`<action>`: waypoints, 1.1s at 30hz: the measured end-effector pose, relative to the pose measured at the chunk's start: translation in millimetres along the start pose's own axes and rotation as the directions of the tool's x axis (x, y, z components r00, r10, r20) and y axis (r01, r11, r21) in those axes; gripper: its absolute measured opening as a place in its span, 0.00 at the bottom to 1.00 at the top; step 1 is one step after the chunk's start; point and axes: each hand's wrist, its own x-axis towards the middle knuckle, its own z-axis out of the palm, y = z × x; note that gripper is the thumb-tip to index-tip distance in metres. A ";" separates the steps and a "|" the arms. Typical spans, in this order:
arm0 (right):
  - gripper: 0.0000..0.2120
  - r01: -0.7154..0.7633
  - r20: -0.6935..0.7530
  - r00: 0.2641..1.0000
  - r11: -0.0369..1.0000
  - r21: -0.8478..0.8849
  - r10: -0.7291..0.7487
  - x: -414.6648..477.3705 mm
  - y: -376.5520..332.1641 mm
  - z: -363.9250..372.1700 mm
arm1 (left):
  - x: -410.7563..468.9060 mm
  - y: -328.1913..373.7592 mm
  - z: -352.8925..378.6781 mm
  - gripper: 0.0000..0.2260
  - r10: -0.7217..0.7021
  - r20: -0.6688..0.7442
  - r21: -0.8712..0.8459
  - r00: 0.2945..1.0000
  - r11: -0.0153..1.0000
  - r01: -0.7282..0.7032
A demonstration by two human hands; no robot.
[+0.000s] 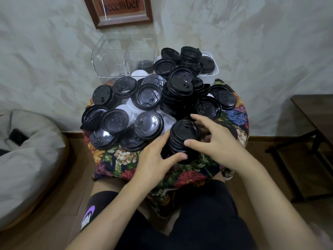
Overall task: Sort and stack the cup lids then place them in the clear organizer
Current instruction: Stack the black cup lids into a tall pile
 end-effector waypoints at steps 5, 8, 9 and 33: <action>0.35 0.013 0.048 0.999 0.999 -0.032 -0.012 -2.3 -4.5 5.2 | 0.3 -4.3 0.0 0.42 -0.038 -0.010 -0.005 0.999 0.999 0.038; 0.35 0.014 0.064 0.998 0.999 -0.041 -0.012 -3.8 -5.7 5.0 | 0.6 -5.5 -0.3 0.45 -0.067 -0.002 0.002 0.998 0.998 0.067; 0.35 0.011 0.075 0.997 0.999 -0.041 -0.008 -3.9 -5.8 4.6 | 0.6 -5.4 -0.6 0.45 -0.069 0.002 -0.002 0.998 0.998 0.069; 0.37 0.022 0.086 0.996 0.994 -0.106 -0.012 -6.3 -5.5 5.5 | 0.3 -2.9 -2.6 0.37 -0.055 0.030 0.008 0.998 0.998 0.055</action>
